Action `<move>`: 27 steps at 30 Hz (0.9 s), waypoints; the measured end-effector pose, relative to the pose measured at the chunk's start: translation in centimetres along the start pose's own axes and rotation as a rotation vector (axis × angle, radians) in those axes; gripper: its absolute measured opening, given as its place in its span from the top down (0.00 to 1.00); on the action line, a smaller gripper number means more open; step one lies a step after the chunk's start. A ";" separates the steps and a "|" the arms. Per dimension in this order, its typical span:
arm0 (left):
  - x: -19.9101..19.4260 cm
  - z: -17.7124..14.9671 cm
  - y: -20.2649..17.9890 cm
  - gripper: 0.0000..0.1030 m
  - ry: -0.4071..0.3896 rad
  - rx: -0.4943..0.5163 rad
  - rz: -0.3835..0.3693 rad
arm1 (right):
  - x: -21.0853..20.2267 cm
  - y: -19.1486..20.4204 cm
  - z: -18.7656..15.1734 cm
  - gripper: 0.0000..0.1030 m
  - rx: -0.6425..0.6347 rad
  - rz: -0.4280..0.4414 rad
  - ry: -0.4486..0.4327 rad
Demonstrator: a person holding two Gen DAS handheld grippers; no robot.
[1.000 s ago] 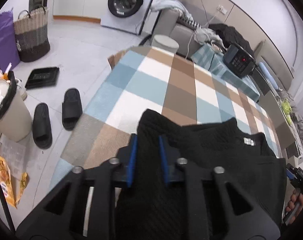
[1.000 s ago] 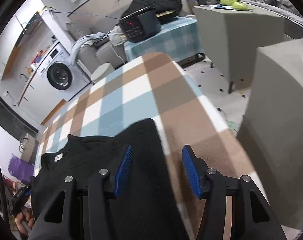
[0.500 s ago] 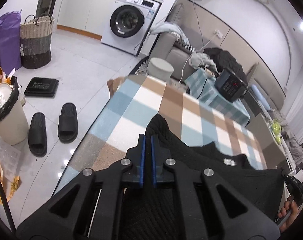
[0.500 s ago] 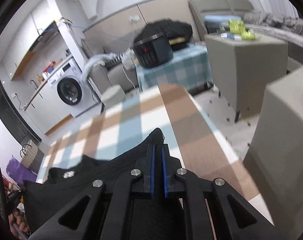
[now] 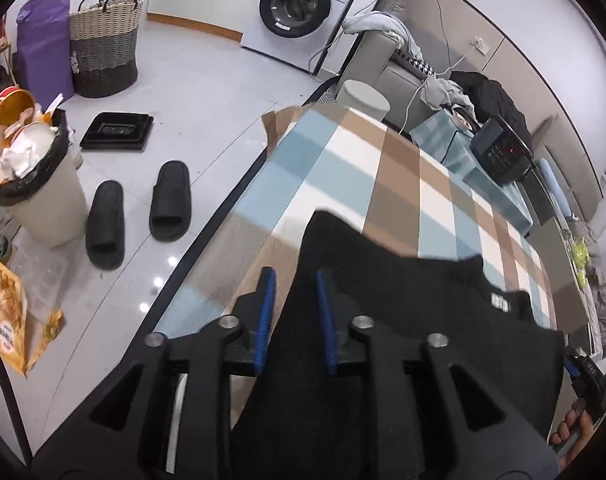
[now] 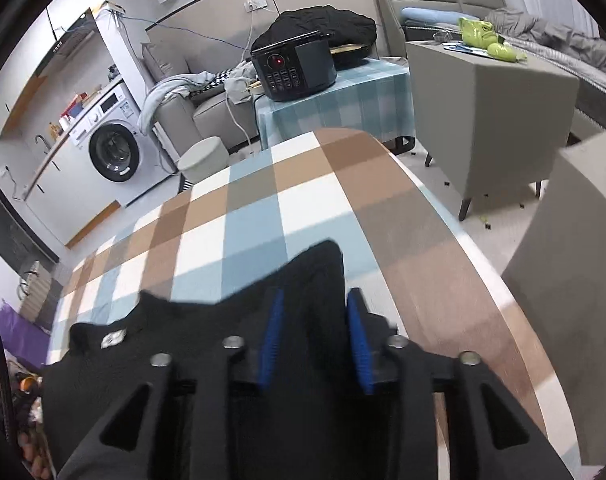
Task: Fold small clothes
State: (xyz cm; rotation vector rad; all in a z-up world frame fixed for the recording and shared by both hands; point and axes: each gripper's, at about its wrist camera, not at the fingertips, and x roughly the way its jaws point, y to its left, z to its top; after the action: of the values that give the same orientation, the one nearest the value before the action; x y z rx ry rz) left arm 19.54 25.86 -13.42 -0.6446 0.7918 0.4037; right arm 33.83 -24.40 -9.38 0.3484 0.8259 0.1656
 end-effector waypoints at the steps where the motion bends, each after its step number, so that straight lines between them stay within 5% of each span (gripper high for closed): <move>1: -0.7 -0.6 0.2 0.67 -0.001 0.000 0.001 | -0.8 -0.2 -0.5 0.60 -0.002 0.007 0.010; 4: -2.8 -2.3 0.7 0.46 -0.004 -0.001 -0.005 | -3.8 -0.5 -2.4 0.57 -0.012 0.093 0.045; 11: -8.9 -8.2 1.0 0.32 0.031 0.091 0.030 | -9.8 -0.5 -8.2 0.33 -0.120 0.171 0.088; 18: -13.9 -14.7 2.9 0.30 0.065 0.105 0.036 | -13.0 1.1 -15.7 0.29 -0.277 0.160 0.110; 27: -18.6 -21.1 5.3 0.30 0.108 0.045 -0.009 | -14.7 -1.1 -18.8 0.29 -0.192 0.161 0.115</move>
State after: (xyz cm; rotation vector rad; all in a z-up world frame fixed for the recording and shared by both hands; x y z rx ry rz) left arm -6.44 13.93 -12.45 -0.6319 0.8982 0.3439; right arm 10.04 -25.02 -11.34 0.2258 0.8880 0.4151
